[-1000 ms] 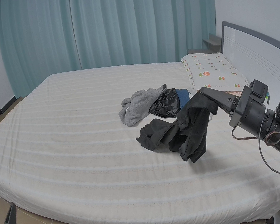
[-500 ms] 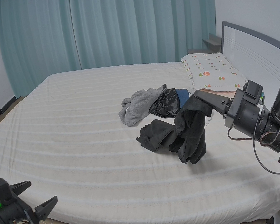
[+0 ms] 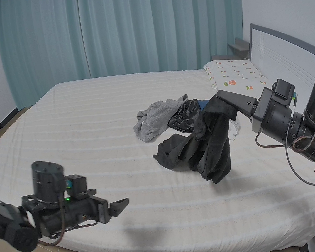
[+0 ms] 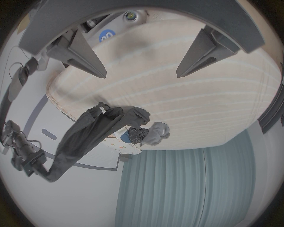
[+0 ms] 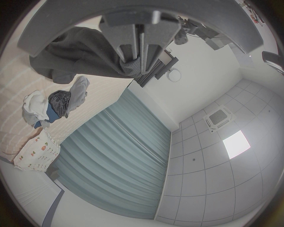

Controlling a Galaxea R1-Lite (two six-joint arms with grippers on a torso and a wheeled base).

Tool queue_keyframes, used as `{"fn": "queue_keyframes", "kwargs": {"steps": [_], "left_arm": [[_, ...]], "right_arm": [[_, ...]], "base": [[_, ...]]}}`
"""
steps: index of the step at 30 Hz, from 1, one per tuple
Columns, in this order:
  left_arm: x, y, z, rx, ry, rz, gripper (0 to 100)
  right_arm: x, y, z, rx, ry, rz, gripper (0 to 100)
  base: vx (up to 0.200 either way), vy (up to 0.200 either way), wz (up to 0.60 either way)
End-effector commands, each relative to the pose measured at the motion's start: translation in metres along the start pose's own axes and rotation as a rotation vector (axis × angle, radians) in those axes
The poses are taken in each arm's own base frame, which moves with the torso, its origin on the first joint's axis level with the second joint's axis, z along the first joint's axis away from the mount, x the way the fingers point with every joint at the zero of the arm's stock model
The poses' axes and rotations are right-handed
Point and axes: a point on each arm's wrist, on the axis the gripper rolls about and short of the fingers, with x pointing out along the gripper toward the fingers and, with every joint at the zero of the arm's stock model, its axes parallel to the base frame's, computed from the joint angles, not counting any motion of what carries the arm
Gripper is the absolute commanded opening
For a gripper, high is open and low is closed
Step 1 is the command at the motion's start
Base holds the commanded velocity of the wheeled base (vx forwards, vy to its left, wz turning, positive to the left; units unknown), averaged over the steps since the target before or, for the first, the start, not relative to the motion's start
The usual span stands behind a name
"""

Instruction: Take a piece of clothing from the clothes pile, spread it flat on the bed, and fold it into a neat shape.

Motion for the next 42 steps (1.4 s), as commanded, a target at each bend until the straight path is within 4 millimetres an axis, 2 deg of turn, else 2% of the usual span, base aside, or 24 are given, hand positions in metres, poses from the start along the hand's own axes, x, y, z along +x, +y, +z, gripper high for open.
{"fn": "queue_keyframes", "kwargs": {"steps": [1, 6, 9, 11, 14, 19, 25, 31, 32, 39, 42], "left_arm": [[0.127, -0.057, -0.015, -0.049, 0.07, -0.028, 100], [0.163, -0.063, -0.006, -0.123, 0.025, -0.005, 100], [0.172, -0.065, 0.0, -0.156, 0.001, 0.004, 100], [0.187, -0.064, 0.006, -0.185, -0.022, 0.007, 100], [0.199, -0.064, 0.007, -0.189, -0.034, 0.009, 100], [0.234, -0.057, 0.018, -0.211, -0.092, 0.02, 100], [0.262, -0.042, 0.019, -0.219, -0.031, 0.072, 100], [0.29, -0.027, 0.028, -0.234, -0.066, 0.095, 100], [0.291, -0.025, 0.028, -0.231, -0.059, 0.1, 0], [0.292, -0.014, 0.03, -0.252, -0.06, 0.122, 0], [0.283, -0.003, 0.043, -0.268, -0.091, 0.135, 0]], "right_arm": [[0.003, 0.016, 0.015, -0.024, -0.039, 0.043, 0], [0.001, 0.018, 0.018, -0.025, -0.049, 0.048, 0], [-0.002, 0.021, 0.02, -0.027, -0.055, 0.054, 0], [-0.004, 0.022, 0.02, -0.027, -0.055, 0.056, 0], [-0.005, 0.023, 0.021, -0.028, -0.058, 0.059, 0], [-0.005, 0.022, 0.022, -0.03, -0.063, 0.056, 0], [-0.005, 0.016, 0.025, -0.031, -0.072, 0.034, 0], [-0.006, 0.008, 0.029, -0.036, -0.087, 0.005, 0], [-0.006, 0.007, 0.03, -0.038, -0.09, 0.0, 0], [-0.007, -0.008, 0.03, -0.034, -0.083, -0.045, 0], [-0.004, -0.021, 0.03, -0.03, -0.083, -0.082, 0]], "base": [[0.0, 0.0, 0.0], [0.0, 0.0, 0.0], [0.0, 0.0, 0.0], [0.0, 0.0, 0.0], [0.0, 0.0, 0.0], [0.0, 0.0, 0.0], [0.0, 0.0, 0.0], [0.0, 0.0, 0.0], [0.0, 0.0, 0.0], [0.0, 0.0, 0.0], [0.0, 0.0, 0.0]]}}
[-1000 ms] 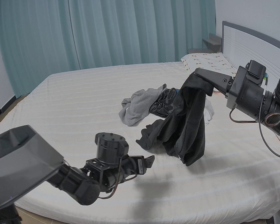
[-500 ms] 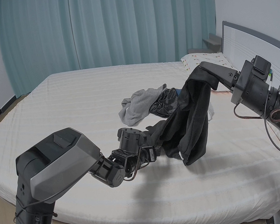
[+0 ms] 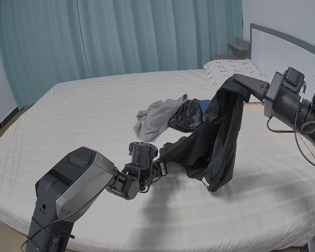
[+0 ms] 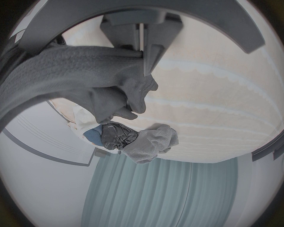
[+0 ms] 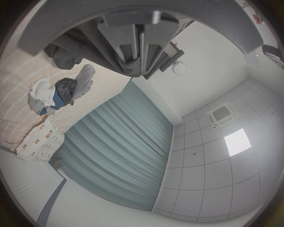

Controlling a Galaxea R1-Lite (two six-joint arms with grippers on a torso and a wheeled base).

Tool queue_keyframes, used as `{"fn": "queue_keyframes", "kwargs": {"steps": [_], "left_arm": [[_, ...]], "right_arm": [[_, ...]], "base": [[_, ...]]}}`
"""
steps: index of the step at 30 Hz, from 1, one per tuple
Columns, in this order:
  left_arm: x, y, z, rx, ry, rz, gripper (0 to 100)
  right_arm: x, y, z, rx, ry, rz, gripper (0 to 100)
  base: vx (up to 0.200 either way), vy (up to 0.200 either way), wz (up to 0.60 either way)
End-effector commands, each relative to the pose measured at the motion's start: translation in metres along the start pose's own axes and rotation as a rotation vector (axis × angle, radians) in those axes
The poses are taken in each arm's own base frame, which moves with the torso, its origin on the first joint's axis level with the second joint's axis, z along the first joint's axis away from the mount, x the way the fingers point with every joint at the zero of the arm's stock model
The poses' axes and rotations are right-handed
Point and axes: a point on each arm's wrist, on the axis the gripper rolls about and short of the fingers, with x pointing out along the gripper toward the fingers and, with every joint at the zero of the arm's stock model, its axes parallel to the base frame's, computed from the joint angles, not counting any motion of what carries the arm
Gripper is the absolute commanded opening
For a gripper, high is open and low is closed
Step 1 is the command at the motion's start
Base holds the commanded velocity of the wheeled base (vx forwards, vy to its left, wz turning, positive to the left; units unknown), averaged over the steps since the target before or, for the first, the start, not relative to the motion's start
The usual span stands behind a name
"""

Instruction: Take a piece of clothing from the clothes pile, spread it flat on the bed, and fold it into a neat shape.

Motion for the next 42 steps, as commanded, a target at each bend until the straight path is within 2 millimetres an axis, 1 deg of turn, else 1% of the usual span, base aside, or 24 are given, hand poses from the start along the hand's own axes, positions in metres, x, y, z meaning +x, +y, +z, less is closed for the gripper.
{"fn": "queue_keyframes", "kwargs": {"steps": [1, 2, 3, 5, 6, 9, 11, 13, 14, 16, 17, 20, 23, 24, 25, 26, 29, 30, 31, 32, 34, 40, 41, 42], "left_arm": [[-0.012, 0.008, 0.026, -0.026, -0.051, 0.009, 0], [-0.012, 0.008, 0.026, -0.026, -0.051, 0.009, 0], [-0.03, 0.008, 0.045, -0.061, -0.081, 0.003, 0], [-0.048, 0.004, 0.06, -0.093, -0.106, -0.011, 0], [-0.05, 0.004, 0.061, -0.096, -0.107, -0.011, 0], [-0.087, 0.003, 0.078, -0.135, -0.103, -0.01, 0], [-0.105, 0.003, 0.084, -0.149, -0.092, -0.004, 0], [-0.128, 0.002, 0.096, -0.197, -0.098, -0.009, 0], [-0.129, 0.001, 0.097, -0.202, -0.1, -0.01, 0], [-0.146, -0.002, 0.109, -0.261, -0.118, -0.026, 0], [-0.162, -0.006, 0.118, -0.293, -0.13, -0.041, 0], [-0.188, -0.011, 0.13, -0.334, -0.155, -0.072, 0], [-0.215, -0.017, 0.141, -0.388, -0.194, -0.125, 0], [-0.218, -0.017, 0.142, -0.392, -0.2, -0.129, 0], [-0.227, -0.016, 0.144, -0.403, -0.213, -0.147, 0], [-0.23, -0.014, 0.141, -0.402, -0.206, -0.145, 0], [-0.229, -0.012, 0.139, -0.402, -0.2, -0.139, 0], [-0.225, -0.009, 0.126, -0.403, -0.185, -0.125, 0], [-0.225, -0.009, 0.126, -0.403, -0.185, -0.125, 0], [-0.221, -0.005, 0.109, -0.396, -0.159, -0.115, 0], [-0.216, -0.003, 0.091, -0.388, -0.135, -0.117, 0], [-0.207, 0.001, 0.052, -0.38, -0.136, -0.15, 0], [-0.207, 0.001, 0.052, -0.38, -0.136, -0.15, 0], [-0.203, 0.0, 0.039, -0.368, -0.104, -0.146, 0]], "right_arm": [[0.004, -0.018, -0.003, 0.001, 0.007, -0.054, 0], [0.004, -0.018, -0.003, 0.001, 0.007, -0.054, 0], [0.004, -0.027, -0.003, 0.003, 0.01, -0.083, 0], [0.004, -0.036, -0.004, 0.004, 0.013, -0.11, 0], [0.004, -0.036, -0.004, 0.004, 0.014, -0.112, 0], [0.01, -0.063, -0.01, 0.011, 0.022, -0.195, 0], [0.012, -0.076, -0.011, 0.015, 0.023, -0.229, 0], [0.018, -0.092, -0.016, 0.022, 0.036, -0.265, 0], [0.018, -0.093, -0.017, 0.022, 0.036, -0.267, 0], [0.028, -0.105, -0.023, 0.027, 0.046, -0.289, 0], [0.036, -0.111, -0.024, 0.021, 0.025, -0.308, 0], [0.052, -0.11, -0.013, -0.016, -0.068, -0.321, 0], [0.061, -0.089, 0.016, -0.051, -0.197, -0.269, 0], [0.061, -0.086, 0.019, -0.054, -0.208, -0.261, 0], [0.059, -0.072, 0.031, -0.062, -0.239, -0.225, 0], [0.054, -0.065, 0.034, -0.062, -0.244, -0.211, 0], [0.052, -0.063, 0.034, -0.057, -0.245, -0.21, 0], [0.043, -0.071, 0.02, -0.036, -0.192, -0.25, 0], [0.043, -0.071, 0.02, -0.036, -0.192, -0.25, 0], [0.034, -0.085, -0.002, 0.001, -0.109, -0.301, 0], [0.026, -0.098, -0.021, 0.033, -0.046, -0.351, 0], [0.018, -0.115, -0.052, 0.121, 0.017, -0.406, 0], [0.018, -0.115, -0.052, 0.121, 0.017, -0.406, 0], [0.014, -0.121, -0.063, 0.14, 0.052, -0.432, 0]], "base": [[0.0, 0.0, 0.0], [0.0, 0.0, 0.0], [0.0, 0.0, 0.0], [0.0, 0.0, 0.0], [0.0, 0.0, 0.0], [0.0, 0.0, 0.0], [0.0, 0.0, 0.0], [0.0, 0.0, 0.0], [0.0, 0.0, 0.0], [0.0, 0.0, 0.0], [0.0, 0.0, 0.0], [0.0, 0.0, 0.0], [0.0, 0.0, 0.0], [0.0, 0.0, 0.0], [0.0, 0.0, 0.0], [0.0, 0.0, 0.0], [0.0, 0.0, 0.0], [0.0, 0.0, 0.0], [0.0, 0.0, 0.0], [0.0, 0.0, 0.0], [0.0, 0.0, 0.0], [0.0, 0.0, 0.0], [0.0, 0.0, 0.0], [0.0, 0.0, 0.0]]}}
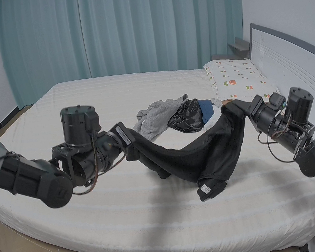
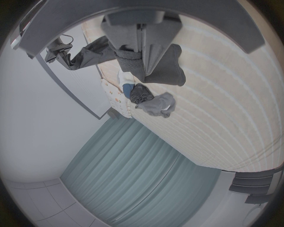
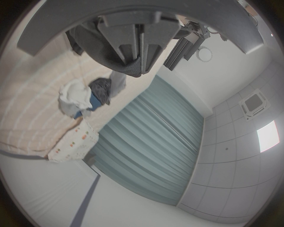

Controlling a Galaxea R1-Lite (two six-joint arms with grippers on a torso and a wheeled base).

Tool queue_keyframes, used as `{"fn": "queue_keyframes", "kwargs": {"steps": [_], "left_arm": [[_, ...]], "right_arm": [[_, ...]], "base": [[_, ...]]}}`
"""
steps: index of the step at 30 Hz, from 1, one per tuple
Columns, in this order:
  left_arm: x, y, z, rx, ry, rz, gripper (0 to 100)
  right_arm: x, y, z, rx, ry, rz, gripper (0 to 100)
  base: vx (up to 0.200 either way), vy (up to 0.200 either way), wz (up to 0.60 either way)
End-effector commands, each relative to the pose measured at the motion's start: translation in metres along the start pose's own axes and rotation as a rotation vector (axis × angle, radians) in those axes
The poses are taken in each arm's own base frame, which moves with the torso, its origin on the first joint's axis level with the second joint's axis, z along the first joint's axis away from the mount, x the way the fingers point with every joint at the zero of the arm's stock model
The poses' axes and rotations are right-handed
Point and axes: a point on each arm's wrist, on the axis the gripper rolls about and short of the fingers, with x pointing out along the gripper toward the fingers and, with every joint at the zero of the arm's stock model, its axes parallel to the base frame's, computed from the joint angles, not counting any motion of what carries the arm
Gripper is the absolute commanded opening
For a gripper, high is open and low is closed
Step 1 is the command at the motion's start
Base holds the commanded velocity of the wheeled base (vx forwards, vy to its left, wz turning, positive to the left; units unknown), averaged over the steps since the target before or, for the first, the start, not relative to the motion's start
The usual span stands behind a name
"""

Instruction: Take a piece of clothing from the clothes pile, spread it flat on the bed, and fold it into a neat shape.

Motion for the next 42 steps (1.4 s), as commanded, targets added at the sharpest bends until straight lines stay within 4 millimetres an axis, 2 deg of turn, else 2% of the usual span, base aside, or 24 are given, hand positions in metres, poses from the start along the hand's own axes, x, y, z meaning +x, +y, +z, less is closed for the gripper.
{"fn": "queue_keyframes", "kwargs": {"steps": [1, 9, 12, 17, 20, 34, 36, 42], "left_arm": [[0.0, 0.023, -0.047, 0.029, 0.113, 0.046, 0], [-0.001, 0.036, -0.062, -0.024, 0.188, 0.068, 0], [-0.004, 0.041, -0.064, -0.132, 0.236, 0.061, 0], [-0.006, 0.044, -0.066, -0.154, 0.252, 0.066, 0], [-0.009, 0.051, -0.063, -0.171, 0.222, 0.049, 0], [-0.011, 0.052, -0.06, -0.175, 0.188, 0.026, 0], [-0.013, 0.054, -0.053, -0.181, 0.171, 0.029, 0], [-0.02, 0.05, -0.042, -0.188, 0.138, 0.006, 0]], "right_arm": [[-0.008, -0.034, -0.044, 0.056, 0.146, -0.118, 0], [-0.011, -0.039, -0.059, 0.054, 0.186, -0.154, 0], [-0.011, -0.038, -0.061, 0.055, 0.195, -0.157, 0], [-0.012, -0.038, -0.062, 0.055, 0.201, -0.157, 0], [-0.013, -0.038, -0.072, 0.052, 0.225, -0.161, 0], [-0.015, -0.033, -0.072, 0.049, 0.224, -0.147, 0], [-0.015, -0.033, -0.072, 0.047, 0.222, -0.149, 0], [-0.016, -0.029, -0.067, 0.036, 0.204, -0.139, 0]], "base": [[0.0, 0.0, 0.0], [0.0, 0.0, 0.0], [-0.2, 0.0, 0.0], [-0.2, 0.0, 0.0], [-0.067, 0.0, 0.0], [0.0, 0.0, 0.0], [0.0, 0.0, 0.0], [0.0, 0.2, 0.0]]}}
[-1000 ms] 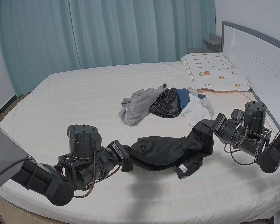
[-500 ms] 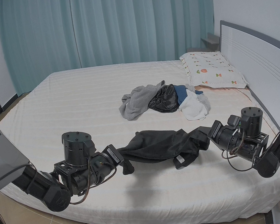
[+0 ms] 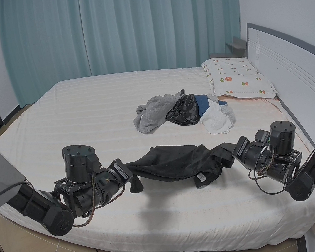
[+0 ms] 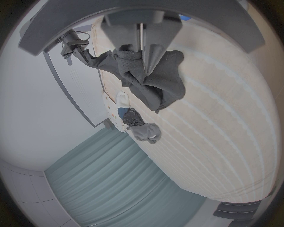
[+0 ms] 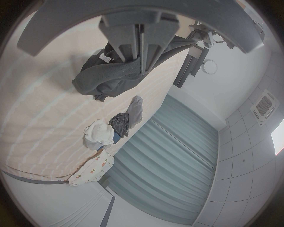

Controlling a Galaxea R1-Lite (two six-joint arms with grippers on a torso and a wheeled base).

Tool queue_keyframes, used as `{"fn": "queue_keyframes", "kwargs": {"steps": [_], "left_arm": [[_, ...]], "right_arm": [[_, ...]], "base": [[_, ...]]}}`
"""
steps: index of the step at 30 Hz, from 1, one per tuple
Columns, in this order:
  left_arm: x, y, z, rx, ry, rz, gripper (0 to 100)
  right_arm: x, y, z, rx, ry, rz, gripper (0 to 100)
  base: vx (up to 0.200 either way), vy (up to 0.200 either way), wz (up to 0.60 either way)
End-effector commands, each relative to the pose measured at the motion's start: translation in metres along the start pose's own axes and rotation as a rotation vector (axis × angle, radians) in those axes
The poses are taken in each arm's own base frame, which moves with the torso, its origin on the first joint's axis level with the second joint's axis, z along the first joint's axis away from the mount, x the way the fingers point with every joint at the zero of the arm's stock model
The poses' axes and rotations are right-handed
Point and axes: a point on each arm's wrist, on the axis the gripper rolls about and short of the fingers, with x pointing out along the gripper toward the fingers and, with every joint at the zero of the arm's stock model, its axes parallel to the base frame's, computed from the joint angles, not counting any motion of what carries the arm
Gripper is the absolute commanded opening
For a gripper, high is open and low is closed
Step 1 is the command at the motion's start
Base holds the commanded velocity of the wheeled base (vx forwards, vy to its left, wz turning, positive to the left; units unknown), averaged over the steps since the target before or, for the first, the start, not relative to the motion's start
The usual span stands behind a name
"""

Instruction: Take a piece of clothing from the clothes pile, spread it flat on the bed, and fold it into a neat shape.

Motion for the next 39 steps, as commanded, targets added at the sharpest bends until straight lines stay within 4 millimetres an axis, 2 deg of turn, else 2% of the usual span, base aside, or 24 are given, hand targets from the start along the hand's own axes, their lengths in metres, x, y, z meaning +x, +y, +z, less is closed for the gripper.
{"fn": "queue_keyframes", "kwargs": {"steps": [1, 13, 18, 27, 30, 36, 39], "left_arm": [[-0.009, -0.006, 0.007, -0.003, -0.026, -0.025, 0], [-0.015, -0.01, 0.014, -0.008, -0.051, -0.042, 0], [-0.019, -0.011, 0.025, -0.016, -0.087, -0.054, 0], [-0.023, -0.015, 0.029, -0.017, -0.104, -0.07, 0], [-0.028, -0.014, 0.038, -0.022, -0.136, -0.073, 0], [-0.029, -0.014, 0.039, -0.022, -0.139, -0.077, 0], [-0.029, -0.014, 0.039, -0.023, -0.139, -0.075, 0]], "right_arm": [[-0.003, 0.004, 0.006, -0.006, -0.028, 0.008, 0], [-0.004, 0.011, 0.014, -0.033, -0.11, -0.005, 0], [-0.006, 0.015, 0.019, -0.033, -0.145, -0.01, 0], [-0.005, 0.019, 0.022, -0.03, -0.177, -0.012, 0], [-0.005, 0.019, 0.022, -0.028, -0.178, -0.011, 0], [-0.004, 0.019, 0.022, -0.027, -0.18, -0.008, 0], [-0.006, 0.023, 0.028, -0.02, -0.238, 0.039, 0]], "base": [[0.0, 0.2, 0.0], [0.0, 0.2, 0.0], [0.0, 0.2, 0.0], [0.0, 0.2, 0.0], [0.0, 0.2, 0.0], [0.0, 0.2, 0.0], [0.0, 0.2, 0.0]]}}
